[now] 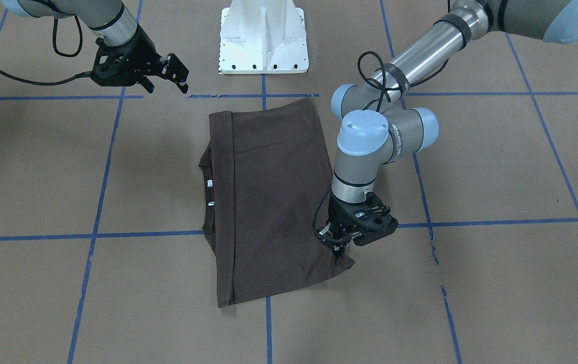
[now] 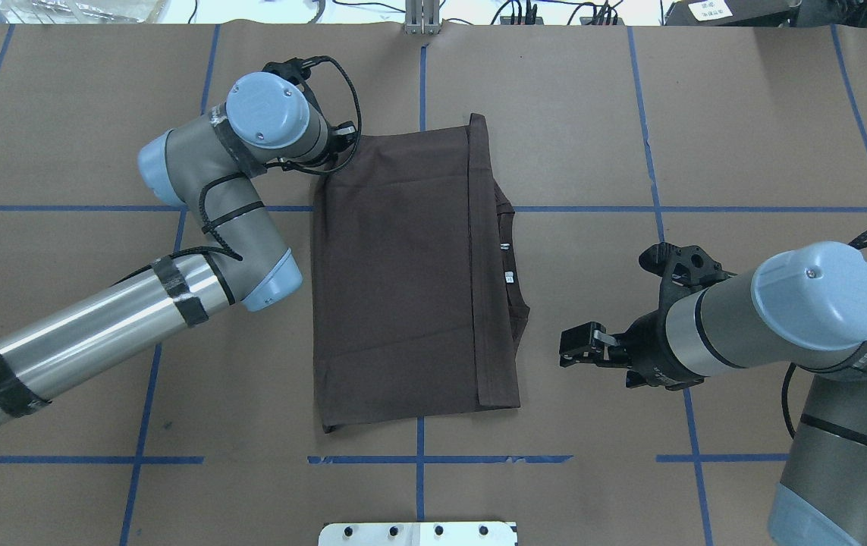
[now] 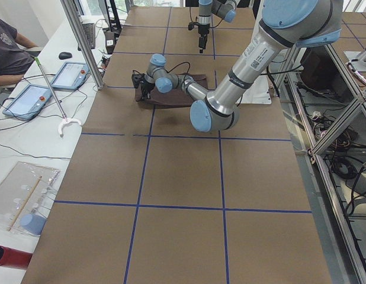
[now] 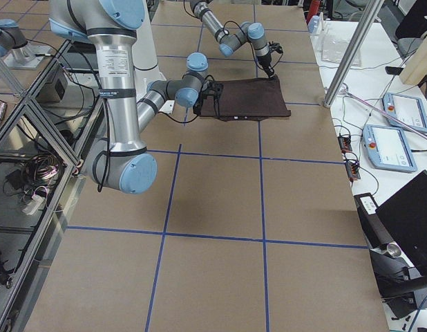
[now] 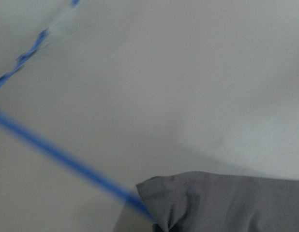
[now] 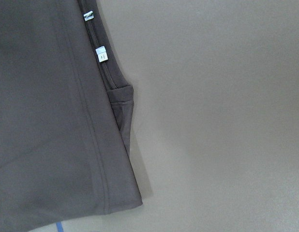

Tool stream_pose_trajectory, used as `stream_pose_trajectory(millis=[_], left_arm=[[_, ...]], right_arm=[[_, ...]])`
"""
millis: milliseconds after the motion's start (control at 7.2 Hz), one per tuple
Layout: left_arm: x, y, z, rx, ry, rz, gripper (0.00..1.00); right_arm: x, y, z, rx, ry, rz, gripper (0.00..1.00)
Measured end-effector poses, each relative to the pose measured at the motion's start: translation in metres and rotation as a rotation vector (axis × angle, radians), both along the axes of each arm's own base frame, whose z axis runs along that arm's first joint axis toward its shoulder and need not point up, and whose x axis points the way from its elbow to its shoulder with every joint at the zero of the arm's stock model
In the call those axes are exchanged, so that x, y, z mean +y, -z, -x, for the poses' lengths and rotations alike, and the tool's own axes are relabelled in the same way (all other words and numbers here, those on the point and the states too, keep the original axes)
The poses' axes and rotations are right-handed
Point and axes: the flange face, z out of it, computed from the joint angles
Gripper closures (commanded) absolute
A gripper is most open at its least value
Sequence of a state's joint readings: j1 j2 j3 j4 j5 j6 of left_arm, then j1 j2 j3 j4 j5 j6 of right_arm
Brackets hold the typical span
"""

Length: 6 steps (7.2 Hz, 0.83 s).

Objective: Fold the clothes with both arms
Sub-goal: 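Release the shirt and move the right gripper over its side edge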

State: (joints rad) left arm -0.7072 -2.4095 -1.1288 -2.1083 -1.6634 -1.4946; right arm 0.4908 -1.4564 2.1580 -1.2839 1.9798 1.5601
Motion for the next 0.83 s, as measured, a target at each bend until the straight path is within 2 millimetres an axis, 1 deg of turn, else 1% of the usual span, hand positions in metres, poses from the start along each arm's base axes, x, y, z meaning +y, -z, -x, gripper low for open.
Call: stream_pose_trajectory(millis=[139,278,417,556,695,834], left_arm=[[-0.009,-0.002,-0.007,0.005,0.001,-0.034,0.00],[-0.015,-0.007,-0.008,-0.015,-0.006,-0.068,0.00],[-0.023,-0.012,-0.002,-0.043,-0.013,-0.096,0.00],[-0.035,-0.014,0.013,-0.059,-0.016,-0.106,0.00],[-0.038,-0.015,0.027,-0.069,-0.045,-0.099,0.00],[-0.029,-0.014,0.041,-0.071,-0.083,-0.087,0.00]], right_arm=[[-0.001,0.000,0.000,0.001,-0.002,-0.001,0.00],[-0.001,-0.001,0.001,0.004,-0.004,-0.001,0.00],[-0.004,-0.002,0.003,0.008,-0.009,-0.003,0.00],[-0.011,0.000,0.010,0.011,-0.018,-0.005,0.00],[-0.022,0.004,0.022,0.019,-0.028,-0.005,0.00],[-0.031,0.011,0.035,0.040,-0.028,-0.006,0.00]])
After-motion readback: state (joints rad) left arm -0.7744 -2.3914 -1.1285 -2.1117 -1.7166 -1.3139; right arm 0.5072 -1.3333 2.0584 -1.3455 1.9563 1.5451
